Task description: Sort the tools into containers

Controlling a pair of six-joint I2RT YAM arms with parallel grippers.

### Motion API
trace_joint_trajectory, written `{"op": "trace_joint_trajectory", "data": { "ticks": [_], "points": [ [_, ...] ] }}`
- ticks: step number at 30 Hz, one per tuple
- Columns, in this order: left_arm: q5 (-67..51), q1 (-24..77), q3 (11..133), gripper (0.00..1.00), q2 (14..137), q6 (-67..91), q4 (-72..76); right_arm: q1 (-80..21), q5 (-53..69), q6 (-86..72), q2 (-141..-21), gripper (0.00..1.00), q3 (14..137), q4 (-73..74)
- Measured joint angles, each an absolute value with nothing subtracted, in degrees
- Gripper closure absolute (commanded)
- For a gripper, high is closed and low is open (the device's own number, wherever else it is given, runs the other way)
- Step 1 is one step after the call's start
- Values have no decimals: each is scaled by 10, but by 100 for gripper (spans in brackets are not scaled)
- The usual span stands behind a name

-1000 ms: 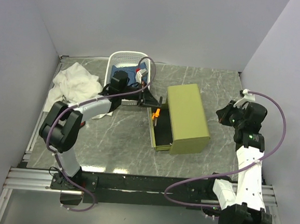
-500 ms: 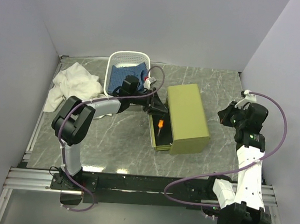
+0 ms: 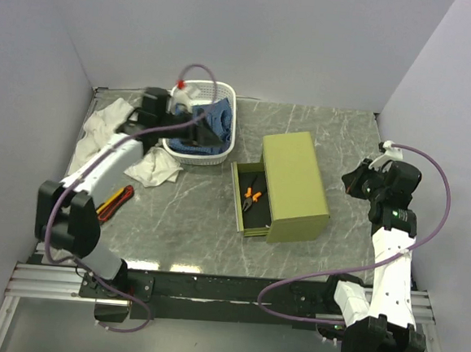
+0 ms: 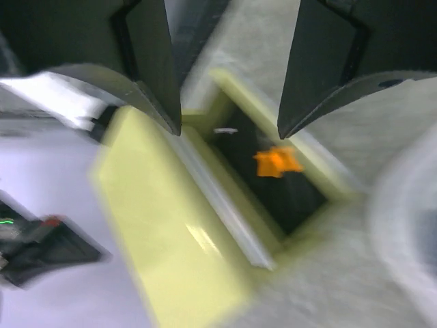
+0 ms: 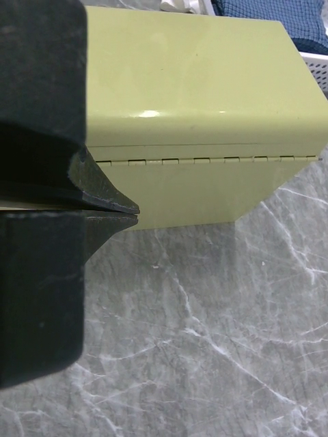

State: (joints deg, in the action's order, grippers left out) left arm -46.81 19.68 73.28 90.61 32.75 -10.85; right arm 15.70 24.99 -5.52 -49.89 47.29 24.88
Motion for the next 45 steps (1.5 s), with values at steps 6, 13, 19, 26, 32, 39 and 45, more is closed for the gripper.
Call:
{"op": "trace_joint_trajectory", "data": {
  "ticks": [6,13,19,26,32,39,45],
  "points": [
    [-366,46,777,36,856,53,-336,158,252,-56,-509,94,488,249],
    [-168,-37,635,34,791,-209,-455,158,259,-62,-522,54,497,240],
    [-62,-89,599,34,788,-324,-483,158,264,-64,-523,46,497,238],
    [-56,-148,653,37,889,-350,-492,158,264,-63,-524,44,497,236],
    [-111,-152,657,38,914,-352,-523,158,263,-59,-527,43,497,236],
    [-119,-151,655,45,928,-349,-522,162,262,-59,-523,43,491,235],
    [-124,-151,651,58,971,-338,-509,166,260,-59,-521,43,491,235]
  ]
}}
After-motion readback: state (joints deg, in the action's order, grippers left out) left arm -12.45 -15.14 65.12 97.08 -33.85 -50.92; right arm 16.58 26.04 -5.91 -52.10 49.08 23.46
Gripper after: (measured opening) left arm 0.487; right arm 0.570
